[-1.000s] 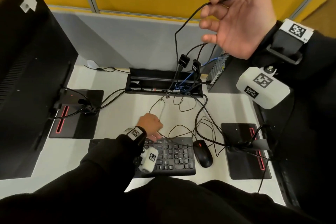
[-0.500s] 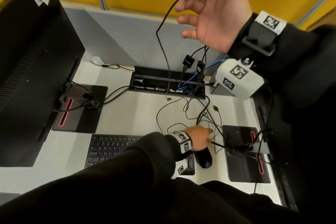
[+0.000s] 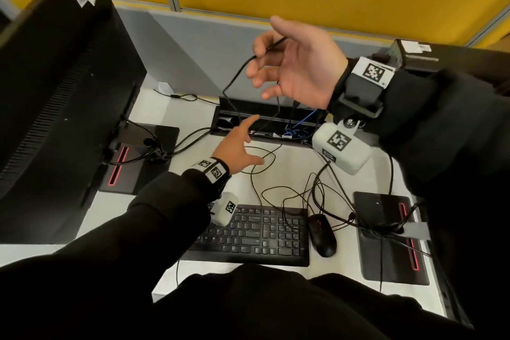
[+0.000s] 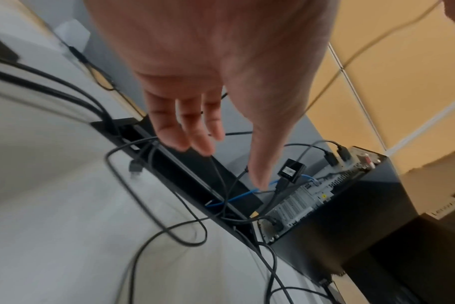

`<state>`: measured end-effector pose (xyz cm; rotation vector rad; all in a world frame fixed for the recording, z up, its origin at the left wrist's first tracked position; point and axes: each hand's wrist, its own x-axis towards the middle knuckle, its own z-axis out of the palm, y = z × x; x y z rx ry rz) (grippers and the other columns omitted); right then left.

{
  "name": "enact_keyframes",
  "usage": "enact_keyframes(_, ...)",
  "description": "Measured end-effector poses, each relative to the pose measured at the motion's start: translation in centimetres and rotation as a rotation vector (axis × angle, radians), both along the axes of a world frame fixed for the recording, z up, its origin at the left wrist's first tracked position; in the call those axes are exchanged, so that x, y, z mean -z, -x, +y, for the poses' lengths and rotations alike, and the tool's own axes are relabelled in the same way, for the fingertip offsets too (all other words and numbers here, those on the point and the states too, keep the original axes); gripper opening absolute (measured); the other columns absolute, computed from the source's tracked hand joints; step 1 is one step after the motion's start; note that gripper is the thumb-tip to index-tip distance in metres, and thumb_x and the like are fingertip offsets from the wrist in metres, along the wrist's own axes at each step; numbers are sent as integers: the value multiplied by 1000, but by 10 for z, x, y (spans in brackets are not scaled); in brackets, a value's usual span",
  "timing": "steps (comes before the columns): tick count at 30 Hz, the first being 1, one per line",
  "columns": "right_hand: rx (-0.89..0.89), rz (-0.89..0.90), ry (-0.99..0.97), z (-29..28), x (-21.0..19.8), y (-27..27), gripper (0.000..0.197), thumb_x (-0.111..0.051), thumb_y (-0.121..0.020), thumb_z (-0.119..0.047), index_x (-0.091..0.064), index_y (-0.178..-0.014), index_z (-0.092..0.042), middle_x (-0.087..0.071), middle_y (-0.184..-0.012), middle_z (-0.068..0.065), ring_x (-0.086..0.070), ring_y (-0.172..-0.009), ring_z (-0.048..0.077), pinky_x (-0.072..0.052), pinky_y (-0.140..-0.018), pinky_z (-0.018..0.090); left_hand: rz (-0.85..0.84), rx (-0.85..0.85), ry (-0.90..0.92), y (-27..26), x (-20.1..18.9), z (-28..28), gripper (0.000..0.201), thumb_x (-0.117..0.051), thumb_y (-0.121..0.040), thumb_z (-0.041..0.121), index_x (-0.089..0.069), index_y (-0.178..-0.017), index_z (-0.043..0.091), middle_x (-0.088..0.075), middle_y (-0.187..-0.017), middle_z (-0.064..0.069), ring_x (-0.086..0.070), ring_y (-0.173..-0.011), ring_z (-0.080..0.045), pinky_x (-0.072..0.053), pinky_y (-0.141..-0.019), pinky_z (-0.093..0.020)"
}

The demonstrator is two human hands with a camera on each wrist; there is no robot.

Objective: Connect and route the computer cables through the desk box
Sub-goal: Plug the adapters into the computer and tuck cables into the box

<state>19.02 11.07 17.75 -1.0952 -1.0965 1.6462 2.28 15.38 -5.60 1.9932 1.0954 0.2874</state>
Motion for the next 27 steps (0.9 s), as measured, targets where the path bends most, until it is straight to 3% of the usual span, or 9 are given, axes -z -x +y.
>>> enact_keyframes(4,-117,-138,-24,4,-1,10,33,-45,-104,-36,-59,-123,-13,-71,-106,17,-62,-88,32,-51,-73,41,109,-32,-40,-17,-1,15,109,-80,-81,49,-5,-159,42,-56,-138,-12,-62,-115,-27,-52,-96,-41)
enact_keyframes(8,16,-657,82,0,39,6,64,-66,-97,-29,-36,-152,-22,-74,-113,3,-71,-99,23,-59,-83,44,53,-323,385,15,5,50,84,-60,-94,61,-14,-159,32,-69,-122,-18,-73,-86,-30,-58,-70,-37)
enact_keyframes(12,-58,-856,357,-13,112,-4,49,-66,-96,-29,-49,-141,-16,-70,-112,6,-71,-98,22,-62,-84,44,-63,-399,506,58,6,59,75,-50,-99,61,-11,-158,37,-71,-111,-15,-73,-82,-26,-57,-66,-36)
enact_keyframes(15,-114,-904,575,-12,175,2,34,-63,-97,-26,-66,-120,-1,-74,-104,10,-73,-90,26,-61,-85,42,48,-429,558,69,10,55,54,-51,-104,45,-36,-149,19,-71,-98,-10,-71,-76,-23,-53,-62,-33)
enact_keyframes(18,-91,-877,766,-9,230,14,22,-65,-96,-20,-68,-102,0,-74,-106,12,-72,-87,26,-59,-92,43,283,-218,612,73,13,38,24,-55,-103,23,-65,-121,10,-71,-91,-7,-69,-73,-19,-50,-58,-28)
enact_keyframes(20,-76,-879,768,-10,256,24,20,-67,-95,-16,-68,-110,-2,-72,-107,10,-73,-93,27,-62,-83,39,296,-16,467,71,19,24,17,-58,-98,16,-70,-111,17,-72,-97,-4,-71,-82,-19,-52,-61,-24)
enact_keyframes(22,-136,-837,731,-13,266,40,26,-68,-93,-18,-67,-114,-3,-71,-104,14,-72,-90,30,-57,-76,32,291,137,325,65,28,12,24,-62,-95,14,-68,-116,25,-70,-107,2,-70,-92,-19,-52,-69,-23)
enact_keyframes(24,-50,-762,778,-20,268,57,20,-65,-96,-21,-65,-91,-2,-66,-86,19,-65,-67,28,-51,-67,29,320,287,263,55,39,2,49,-66,-93,12,-56,-136,32,-65,-125,3,-65,-94,-18,-48,-72,-21)
enact_keyframes(27,173,-720,801,-37,269,61,48,-50,-104,-35,-63,-67,-7,-53,-51,8,-50,-44,21,-38,-43,20,380,393,260,43,55,-5,91,-69,-91,12,-17,-161,38,-52,-148,-2,-60,-118,-22,-47,-90,-27)
